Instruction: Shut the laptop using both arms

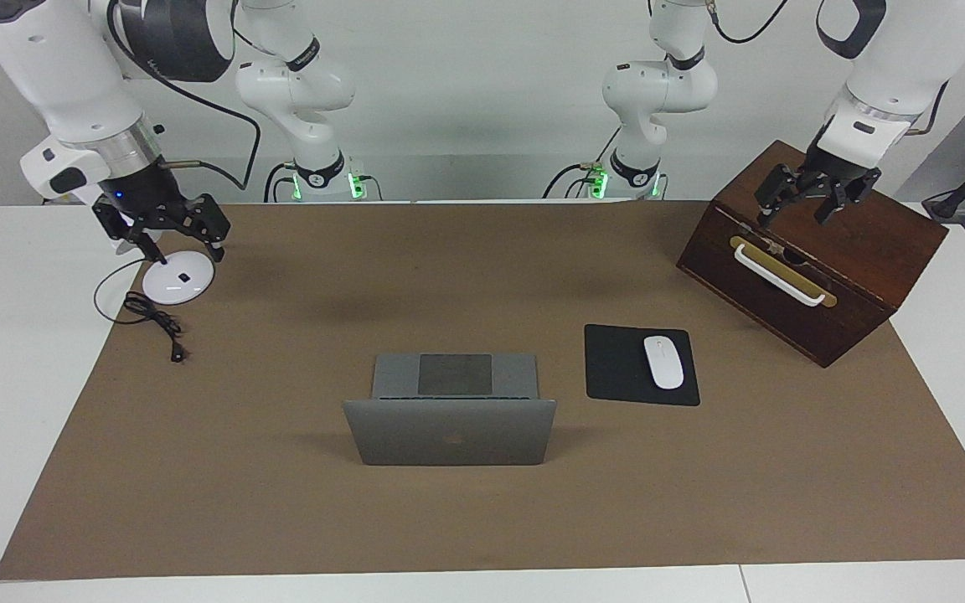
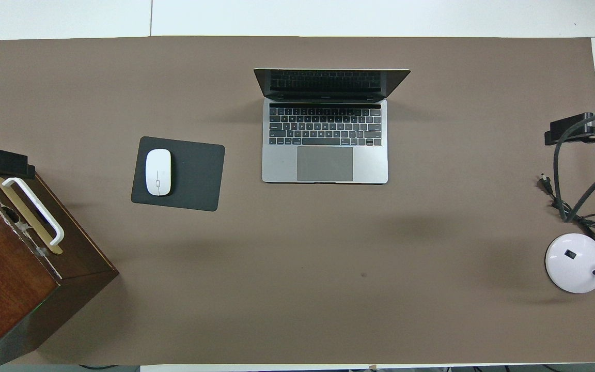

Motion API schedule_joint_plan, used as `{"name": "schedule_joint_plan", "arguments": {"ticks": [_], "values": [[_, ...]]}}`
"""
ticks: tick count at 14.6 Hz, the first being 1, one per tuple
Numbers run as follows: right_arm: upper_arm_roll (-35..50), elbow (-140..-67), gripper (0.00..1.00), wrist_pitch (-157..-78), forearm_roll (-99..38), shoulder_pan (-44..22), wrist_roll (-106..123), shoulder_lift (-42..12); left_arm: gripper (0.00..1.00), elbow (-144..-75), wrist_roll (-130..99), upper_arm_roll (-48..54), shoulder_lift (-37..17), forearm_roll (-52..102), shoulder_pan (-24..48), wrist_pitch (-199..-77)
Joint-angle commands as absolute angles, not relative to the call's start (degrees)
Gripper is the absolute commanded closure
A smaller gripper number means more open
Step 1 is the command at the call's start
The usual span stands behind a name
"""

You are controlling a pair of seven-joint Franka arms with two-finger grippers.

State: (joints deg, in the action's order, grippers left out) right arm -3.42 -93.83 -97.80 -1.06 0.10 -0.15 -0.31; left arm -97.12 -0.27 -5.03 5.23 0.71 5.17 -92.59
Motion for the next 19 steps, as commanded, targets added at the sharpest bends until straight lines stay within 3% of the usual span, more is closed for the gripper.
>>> {"name": "schedule_joint_plan", "arguments": {"ticks": [1, 19], "values": [[-3.8, -95.6, 0.00, -99.3, -1.3, -0.1, -0.2, 1.2, 0.00, -96.3, 0.6, -4.4, 5.0, 0.0, 4.4, -91.9], [-4.6, -96.5, 0.00, -100.3, -1.4, -0.1, 1.1, 1.6, 0.00, -97.2, 0.3, -4.3, 5.7, 0.0, 5.3, -91.0]]}}
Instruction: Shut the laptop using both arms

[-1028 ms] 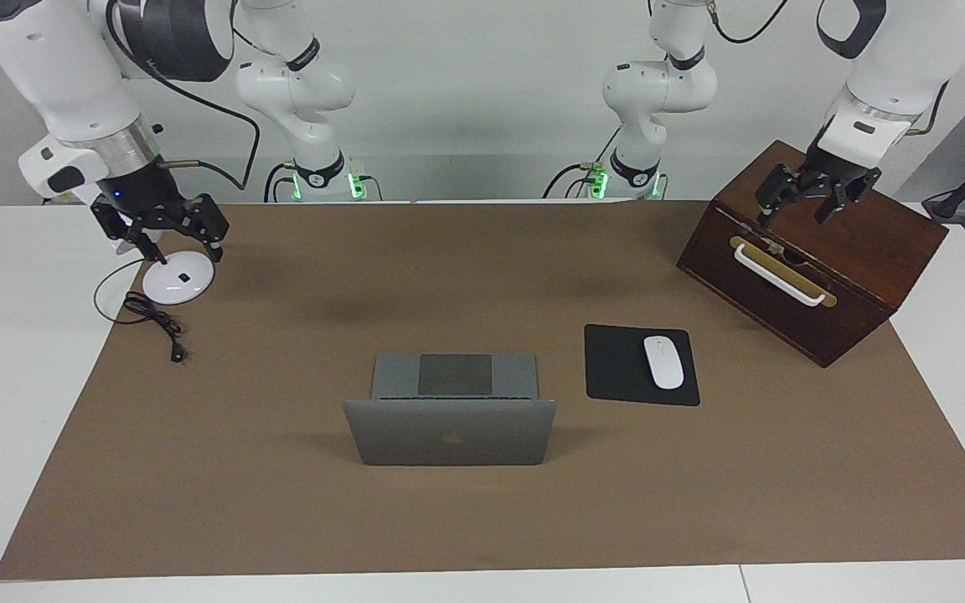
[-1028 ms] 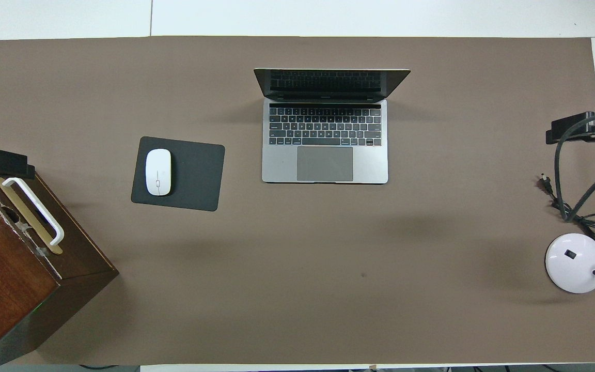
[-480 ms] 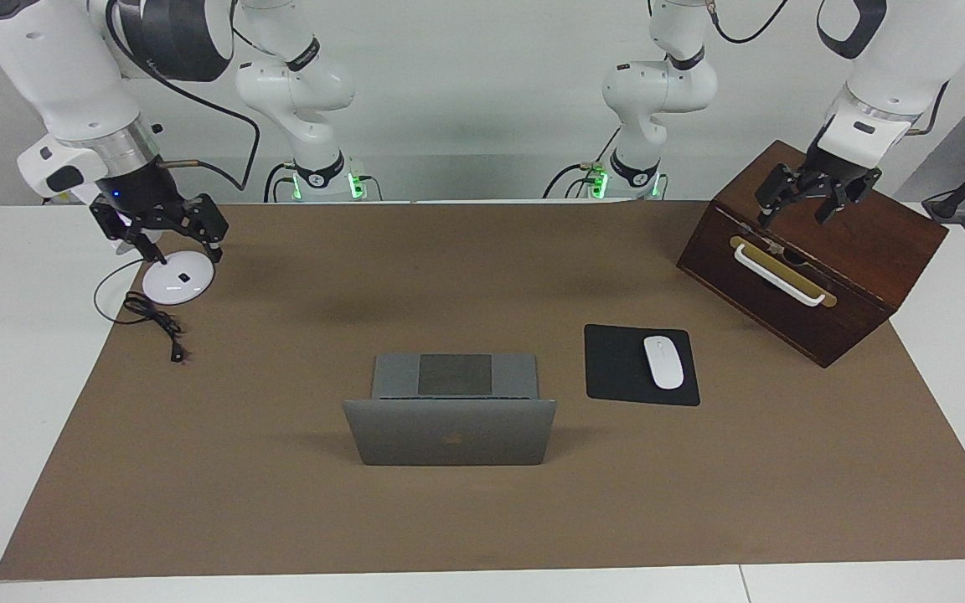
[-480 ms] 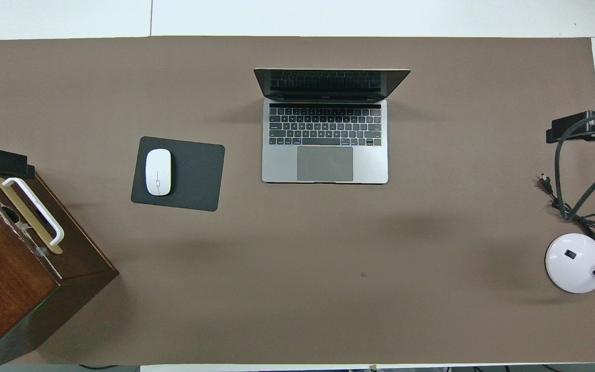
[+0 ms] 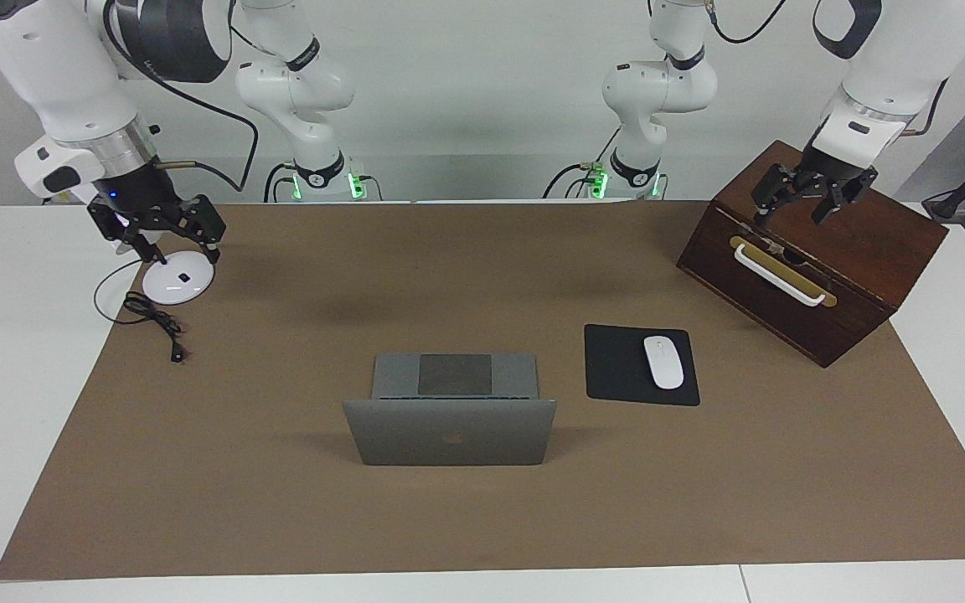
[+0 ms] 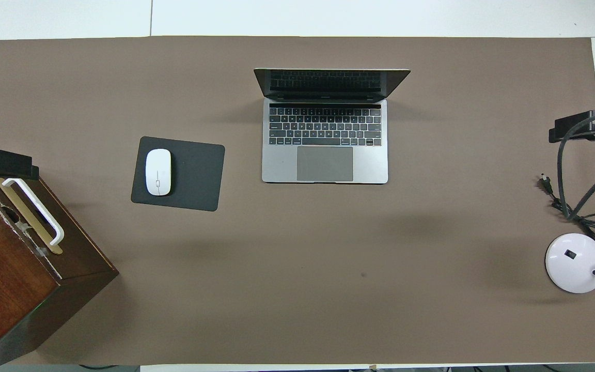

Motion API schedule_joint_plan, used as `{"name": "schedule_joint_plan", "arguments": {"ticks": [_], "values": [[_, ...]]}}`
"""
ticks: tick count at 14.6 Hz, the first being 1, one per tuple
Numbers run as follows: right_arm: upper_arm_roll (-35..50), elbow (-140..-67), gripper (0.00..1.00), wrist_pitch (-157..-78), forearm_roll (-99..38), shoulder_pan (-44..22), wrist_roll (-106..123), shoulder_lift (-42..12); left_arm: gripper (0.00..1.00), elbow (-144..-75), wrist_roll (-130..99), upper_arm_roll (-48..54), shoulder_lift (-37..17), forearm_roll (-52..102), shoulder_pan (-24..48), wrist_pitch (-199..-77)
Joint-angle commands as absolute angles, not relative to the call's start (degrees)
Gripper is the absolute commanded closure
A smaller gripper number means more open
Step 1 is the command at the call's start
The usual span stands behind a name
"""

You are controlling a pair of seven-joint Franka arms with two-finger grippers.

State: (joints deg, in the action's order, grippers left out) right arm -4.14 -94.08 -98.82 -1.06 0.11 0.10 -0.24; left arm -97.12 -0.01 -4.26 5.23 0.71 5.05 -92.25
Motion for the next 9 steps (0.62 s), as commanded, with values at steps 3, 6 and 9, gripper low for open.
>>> {"name": "schedule_joint_plan", "arguments": {"ticks": [3, 6, 9], "values": [[-4.7, -96.3, 0.00, -100.5, -1.3, -0.1, 1.8, 1.6, 0.00, -97.2, -0.1, -4.4, 5.7, 0.0, 5.4, -91.0], [-4.7, -96.2, 0.00, -105.4, -0.2, -0.1, 6.8, 1.0, 0.10, -97.5, -1.9, -4.4, 5.7, -0.1, 5.4, -91.8], [-4.0, -95.5, 0.00, -115.0, 2.2, -0.1, 12.6, -0.6, 1.00, -97.7, -3.3, -4.3, 5.7, 0.0, 5.4, -93.2]]}}
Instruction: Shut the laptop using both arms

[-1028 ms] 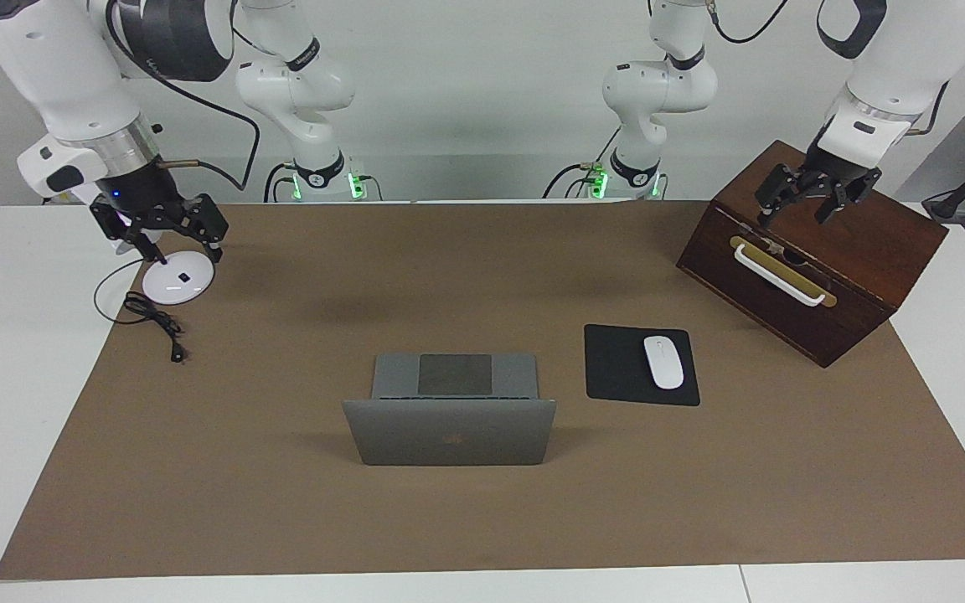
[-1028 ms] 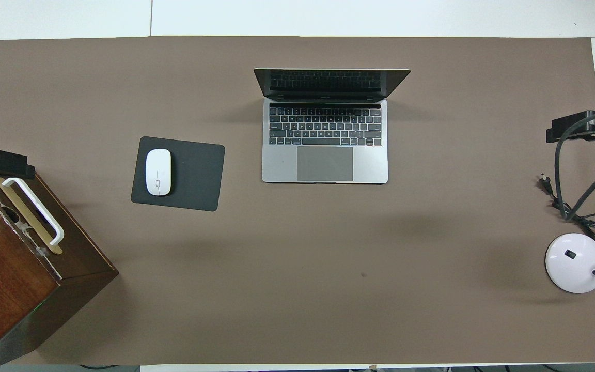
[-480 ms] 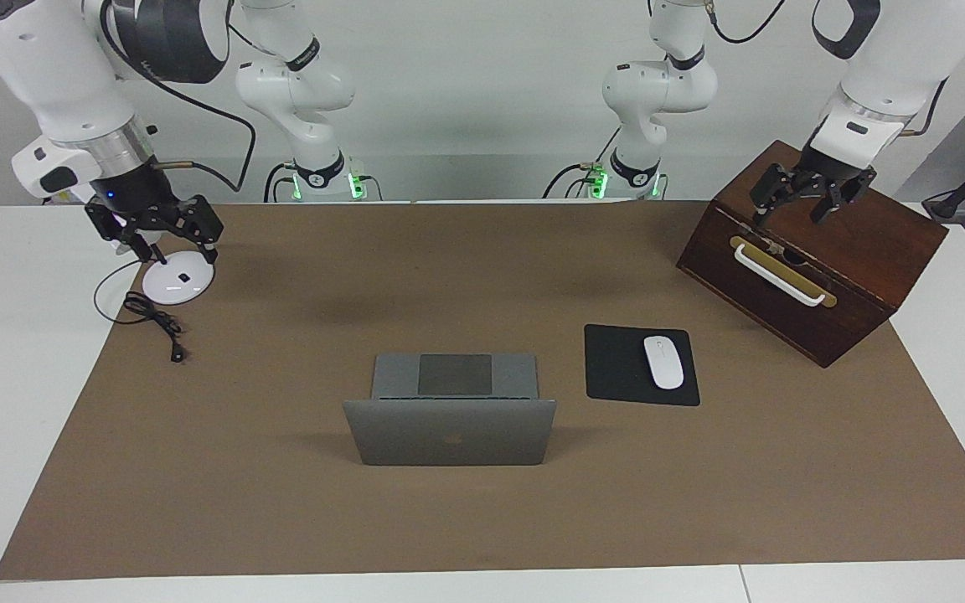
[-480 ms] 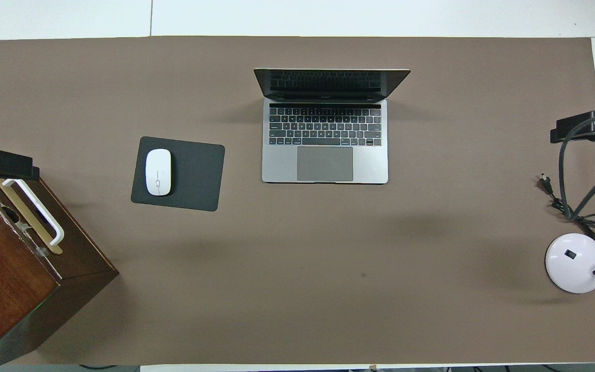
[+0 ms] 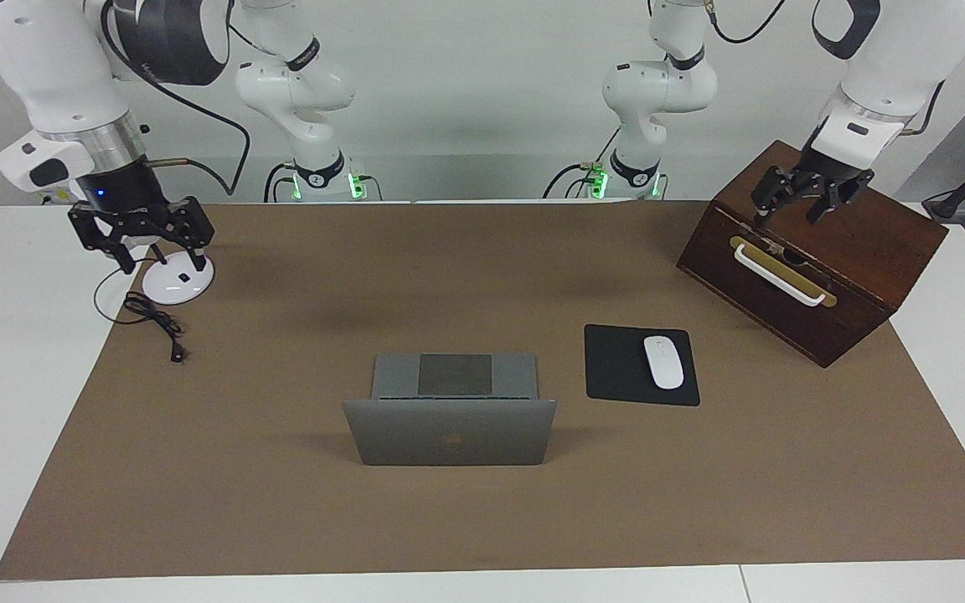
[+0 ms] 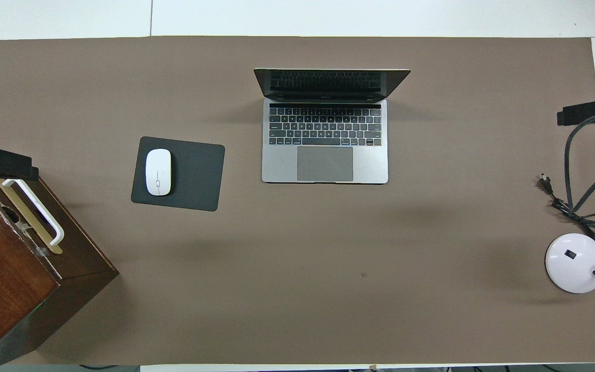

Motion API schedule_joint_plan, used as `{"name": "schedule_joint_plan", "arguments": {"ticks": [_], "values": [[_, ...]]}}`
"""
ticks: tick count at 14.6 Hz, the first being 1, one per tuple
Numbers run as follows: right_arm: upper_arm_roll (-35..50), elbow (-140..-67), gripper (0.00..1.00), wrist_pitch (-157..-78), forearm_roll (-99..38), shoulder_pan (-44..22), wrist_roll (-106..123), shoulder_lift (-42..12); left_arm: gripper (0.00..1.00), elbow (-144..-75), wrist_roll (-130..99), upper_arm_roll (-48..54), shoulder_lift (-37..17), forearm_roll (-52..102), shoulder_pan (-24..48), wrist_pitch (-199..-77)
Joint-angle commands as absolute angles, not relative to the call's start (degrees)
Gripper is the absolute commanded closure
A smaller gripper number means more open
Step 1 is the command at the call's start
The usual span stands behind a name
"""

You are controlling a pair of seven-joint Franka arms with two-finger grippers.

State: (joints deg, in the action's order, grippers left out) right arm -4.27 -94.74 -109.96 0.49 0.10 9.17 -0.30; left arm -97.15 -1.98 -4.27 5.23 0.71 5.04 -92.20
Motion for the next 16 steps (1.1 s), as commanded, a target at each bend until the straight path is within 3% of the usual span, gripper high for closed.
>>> {"name": "schedule_joint_plan", "arguments": {"ticks": [1, 3, 6, 9, 11, 13, 16], "values": [[-3.7, -95.4, 0.00, -117.9, 2.3, -0.1, 13.3, -1.1, 1.00, -97.8, -2.9, -4.3, 5.7, -0.1, 5.4, -93.9], [-2.2, -93.0, 0.00, -122.6, 2.5, -0.3, 14.1, -3.3, 1.00, -97.8, -2.8, -4.3, 5.7, 0.0, 5.2, -95.3], [-0.4, -90.4, 0.13, -130.8, 1.9, -0.3, 14.4, -6.2, 1.00, -97.8, -2.7, -4.2, 5.5, 0.1, 5.4, -98.3], [1.0, -87.5, 0.56, -138.2, 1.8, -0.3, 13.9, -9.8, 1.00, -98.3, -2.8, -4.2, 4.6, 1.1, 6.2, -103.9], [3.1, -85.4, 0.75, -140.9, 1.8, -0.2, 11.4, -12.6, 1.00, -98.9, -2.7, -4.3, 3.4, 1.1, 7.6, -107.1], [5.0, -84.0, 0.81, -144.5, 2.2, -0.3, 6.3, -15.2, 1.00, -98.8, -2.5, -4.2, 2.6, 1.1, 8.6, -108.5], [6.3, -80.7, 0.74, -146.8, 2.9, -1.5, -2.3, -19.3, 1.00, -103.9, -2.3, -4.2, 3.6, 2.5, 10.8, -116.7]]}}
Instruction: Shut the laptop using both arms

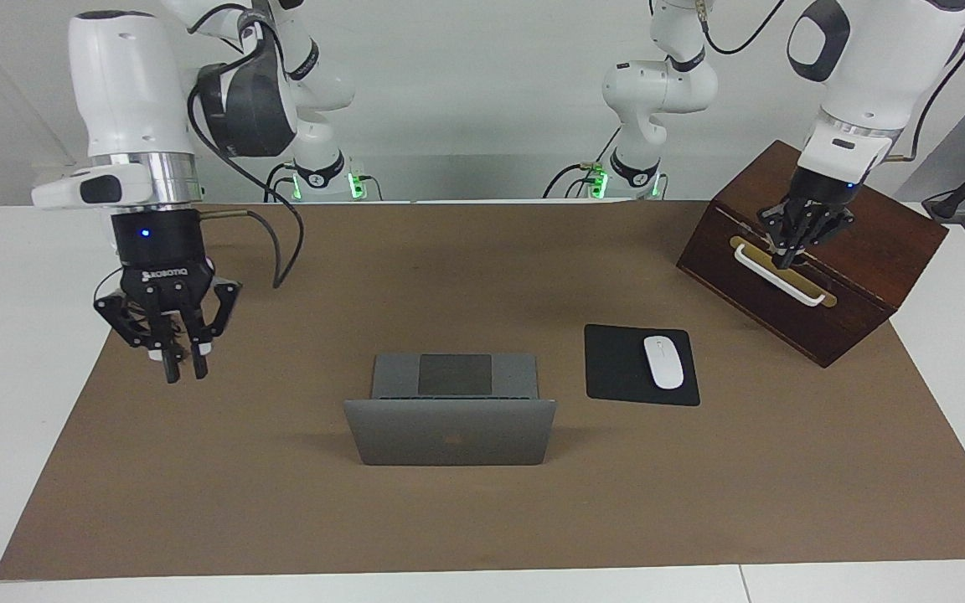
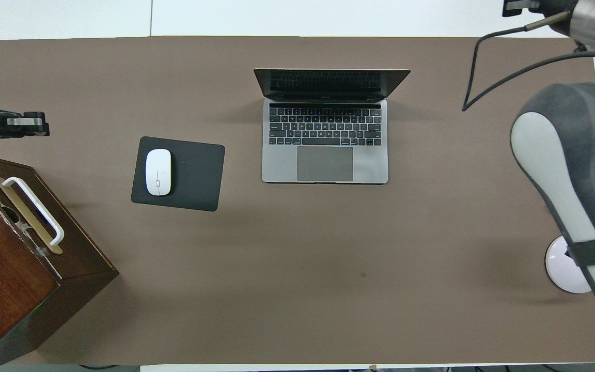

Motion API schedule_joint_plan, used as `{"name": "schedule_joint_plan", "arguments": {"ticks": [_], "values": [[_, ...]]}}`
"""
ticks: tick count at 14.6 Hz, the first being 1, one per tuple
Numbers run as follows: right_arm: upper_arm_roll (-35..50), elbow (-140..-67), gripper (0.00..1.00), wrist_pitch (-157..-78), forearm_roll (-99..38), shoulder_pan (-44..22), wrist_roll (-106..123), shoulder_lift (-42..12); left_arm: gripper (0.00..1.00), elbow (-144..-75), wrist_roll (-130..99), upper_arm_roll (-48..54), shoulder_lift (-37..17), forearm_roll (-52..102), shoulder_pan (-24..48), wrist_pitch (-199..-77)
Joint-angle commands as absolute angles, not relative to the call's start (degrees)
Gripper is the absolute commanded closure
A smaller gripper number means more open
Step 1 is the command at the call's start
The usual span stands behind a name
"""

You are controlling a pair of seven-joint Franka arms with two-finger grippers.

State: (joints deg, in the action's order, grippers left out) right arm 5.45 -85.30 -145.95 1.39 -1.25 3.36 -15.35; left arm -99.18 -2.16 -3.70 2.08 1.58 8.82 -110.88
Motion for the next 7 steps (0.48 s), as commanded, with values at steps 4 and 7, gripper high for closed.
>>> {"name": "schedule_joint_plan", "arguments": {"ticks": [4, 7], "values": [[6.3, -73.4, 0.67, -146.6, 8.1, -4.9, -15.0, -25.0, 1.00, -118.5, -2.2, -4.0, 6.9, 2.6, 14.7, -134.4], [6.3, -69.2, 0.68, -146.1, 13.0, -7.0, -24.1, -28.6, 1.00, -127.4, -2.0, -4.0, 6.8, 2.6, 20.1, -149.4]]}}
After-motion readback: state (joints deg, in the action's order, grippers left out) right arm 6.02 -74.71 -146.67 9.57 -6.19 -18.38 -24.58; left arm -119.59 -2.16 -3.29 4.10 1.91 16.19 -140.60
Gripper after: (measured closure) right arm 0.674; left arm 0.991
